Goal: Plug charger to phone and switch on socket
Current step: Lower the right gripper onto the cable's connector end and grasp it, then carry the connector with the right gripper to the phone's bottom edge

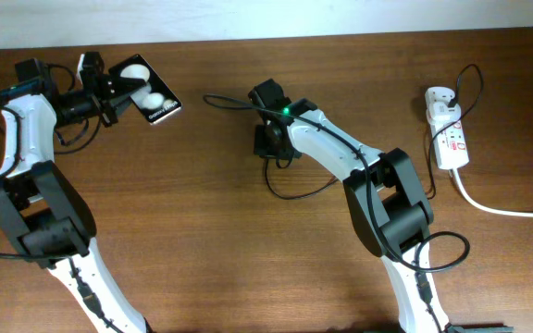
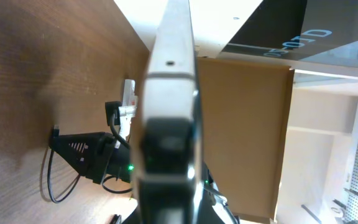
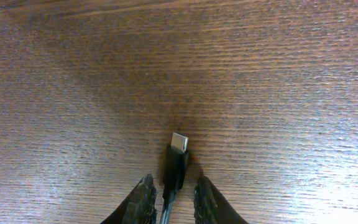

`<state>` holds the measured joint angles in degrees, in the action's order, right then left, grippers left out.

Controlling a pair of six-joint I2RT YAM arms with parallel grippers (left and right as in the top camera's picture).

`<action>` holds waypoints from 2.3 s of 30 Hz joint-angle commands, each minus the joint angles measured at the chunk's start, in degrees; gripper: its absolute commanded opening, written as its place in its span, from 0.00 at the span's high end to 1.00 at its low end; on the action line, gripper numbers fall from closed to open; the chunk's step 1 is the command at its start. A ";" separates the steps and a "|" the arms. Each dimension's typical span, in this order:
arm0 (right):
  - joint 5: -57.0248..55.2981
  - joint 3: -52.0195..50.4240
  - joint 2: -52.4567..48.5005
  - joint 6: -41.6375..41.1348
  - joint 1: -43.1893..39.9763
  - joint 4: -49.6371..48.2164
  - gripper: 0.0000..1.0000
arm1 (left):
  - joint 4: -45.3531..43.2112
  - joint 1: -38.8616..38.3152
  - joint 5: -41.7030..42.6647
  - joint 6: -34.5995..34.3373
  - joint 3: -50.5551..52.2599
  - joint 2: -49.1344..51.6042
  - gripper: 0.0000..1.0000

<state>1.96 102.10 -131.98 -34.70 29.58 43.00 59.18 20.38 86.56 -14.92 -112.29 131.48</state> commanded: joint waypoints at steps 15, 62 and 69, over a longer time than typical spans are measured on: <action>25.73 -0.17 -2.51 10.86 -6.56 3.08 0.96 | 0.50 -0.26 0.20 1.77 -0.42 -2.19 1.00; 3.41 -31.45 20.52 11.63 -2.91 -0.39 0.96 | 0.74 -6.82 -3.89 4.35 -0.42 -2.19 1.00; 3.78 -31.45 17.46 10.36 -2.91 -1.53 0.96 | 0.74 -6.82 -3.91 4.33 -0.42 -2.19 1.00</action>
<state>6.50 71.18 -112.20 -23.83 26.72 41.89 60.01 13.47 80.53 -11.53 -112.29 131.48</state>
